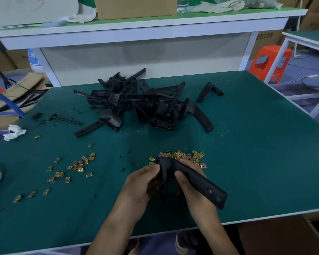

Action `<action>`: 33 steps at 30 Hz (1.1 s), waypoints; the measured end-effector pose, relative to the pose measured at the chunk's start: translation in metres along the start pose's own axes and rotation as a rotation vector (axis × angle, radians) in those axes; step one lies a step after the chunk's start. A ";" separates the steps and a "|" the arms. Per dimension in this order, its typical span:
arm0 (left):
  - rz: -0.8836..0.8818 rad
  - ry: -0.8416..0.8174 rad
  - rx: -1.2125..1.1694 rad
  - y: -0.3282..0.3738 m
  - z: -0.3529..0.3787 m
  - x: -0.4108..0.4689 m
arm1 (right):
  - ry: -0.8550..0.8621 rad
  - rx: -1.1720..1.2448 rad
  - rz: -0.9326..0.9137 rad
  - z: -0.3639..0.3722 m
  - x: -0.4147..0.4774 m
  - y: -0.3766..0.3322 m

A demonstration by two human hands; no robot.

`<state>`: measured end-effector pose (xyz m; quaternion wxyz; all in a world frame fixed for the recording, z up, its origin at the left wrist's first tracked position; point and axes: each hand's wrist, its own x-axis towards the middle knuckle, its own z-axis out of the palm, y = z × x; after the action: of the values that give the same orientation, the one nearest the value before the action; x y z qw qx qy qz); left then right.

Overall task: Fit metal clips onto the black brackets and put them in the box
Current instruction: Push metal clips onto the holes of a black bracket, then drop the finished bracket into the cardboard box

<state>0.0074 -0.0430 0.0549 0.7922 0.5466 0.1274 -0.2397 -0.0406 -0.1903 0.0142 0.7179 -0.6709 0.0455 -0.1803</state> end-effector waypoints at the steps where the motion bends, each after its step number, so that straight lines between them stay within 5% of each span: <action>1: 0.022 -0.009 -0.011 -0.002 0.002 -0.001 | 0.010 -0.003 -0.010 0.001 -0.001 -0.002; 11: 0.294 0.148 0.409 -0.007 0.013 0.002 | 0.102 -0.222 -0.085 0.003 -0.014 -0.005; 25: 0.423 0.250 0.467 -0.016 0.011 0.007 | 0.071 -0.245 0.032 -0.010 -0.034 -0.025; 28: 0.433 0.181 0.453 -0.023 0.023 0.002 | 0.142 -0.253 0.042 -0.033 -0.055 -0.031; 33: 0.365 -0.162 0.652 -0.040 0.063 -0.006 | 0.404 -0.257 0.070 -0.082 -0.100 -0.035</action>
<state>-0.0219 -0.1116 0.0486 0.6138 0.7630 -0.1179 -0.1652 -0.1659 -0.2375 0.0230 0.6086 -0.7052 0.2338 -0.2785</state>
